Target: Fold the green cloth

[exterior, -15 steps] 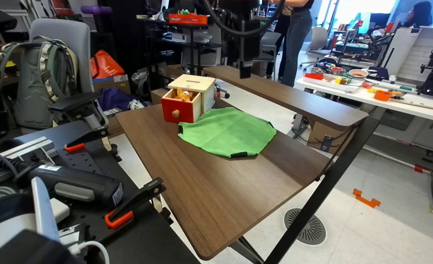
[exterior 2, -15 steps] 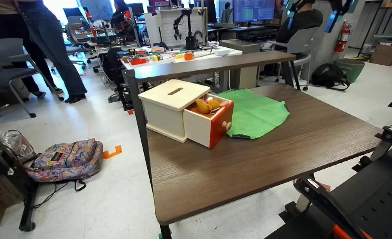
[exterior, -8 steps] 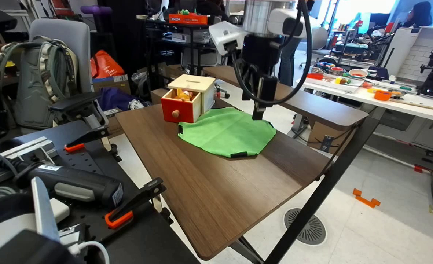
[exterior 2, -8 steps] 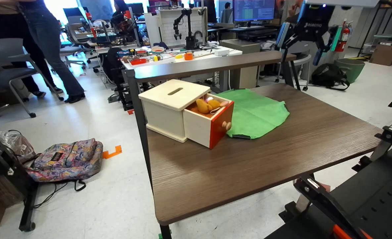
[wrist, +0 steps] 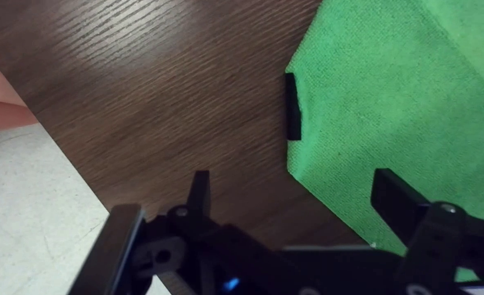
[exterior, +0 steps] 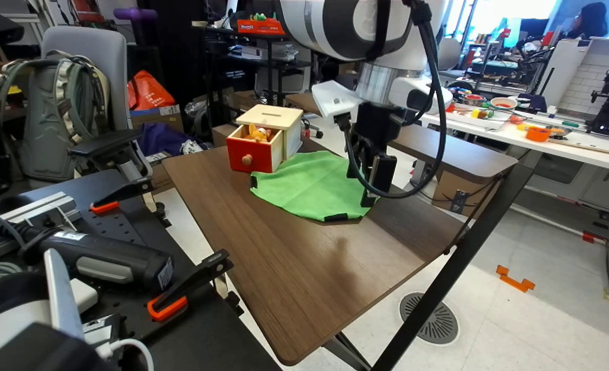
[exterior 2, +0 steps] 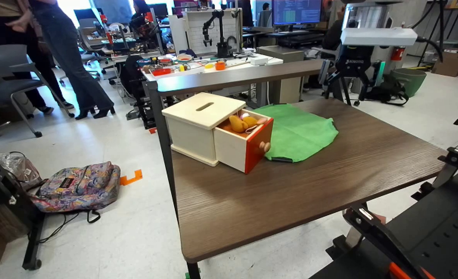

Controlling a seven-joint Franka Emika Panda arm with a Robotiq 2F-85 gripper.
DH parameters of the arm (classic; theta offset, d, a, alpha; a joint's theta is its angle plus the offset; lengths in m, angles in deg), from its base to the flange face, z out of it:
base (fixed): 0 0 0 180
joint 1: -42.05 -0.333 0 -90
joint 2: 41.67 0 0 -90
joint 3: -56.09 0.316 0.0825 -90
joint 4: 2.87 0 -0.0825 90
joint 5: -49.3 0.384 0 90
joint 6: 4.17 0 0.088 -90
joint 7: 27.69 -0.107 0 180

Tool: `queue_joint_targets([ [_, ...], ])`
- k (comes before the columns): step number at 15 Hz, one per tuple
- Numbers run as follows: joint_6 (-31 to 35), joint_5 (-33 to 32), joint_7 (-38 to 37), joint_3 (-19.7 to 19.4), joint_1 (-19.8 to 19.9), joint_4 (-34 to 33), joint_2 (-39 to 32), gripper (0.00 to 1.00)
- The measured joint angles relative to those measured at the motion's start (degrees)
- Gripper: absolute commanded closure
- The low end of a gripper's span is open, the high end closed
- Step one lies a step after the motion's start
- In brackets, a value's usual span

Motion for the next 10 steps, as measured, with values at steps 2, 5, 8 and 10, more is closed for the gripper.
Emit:
queue_joint_targets([
  [2, -0.05, -0.44, -0.28, -0.81, -0.64, -1.56, -2.76, 0.0],
  [5, -0.05, -0.51, -0.29, -1.68, -1.42, -3.78, -6.49, 0.0],
  [8, -0.14, -0.51, -0.29, -1.82, -1.65, -5.74, -8.84, 0.0],
  [10, -0.42, -0.51, -0.29, -1.82, -1.77, -6.82, -9.67, 0.28],
])
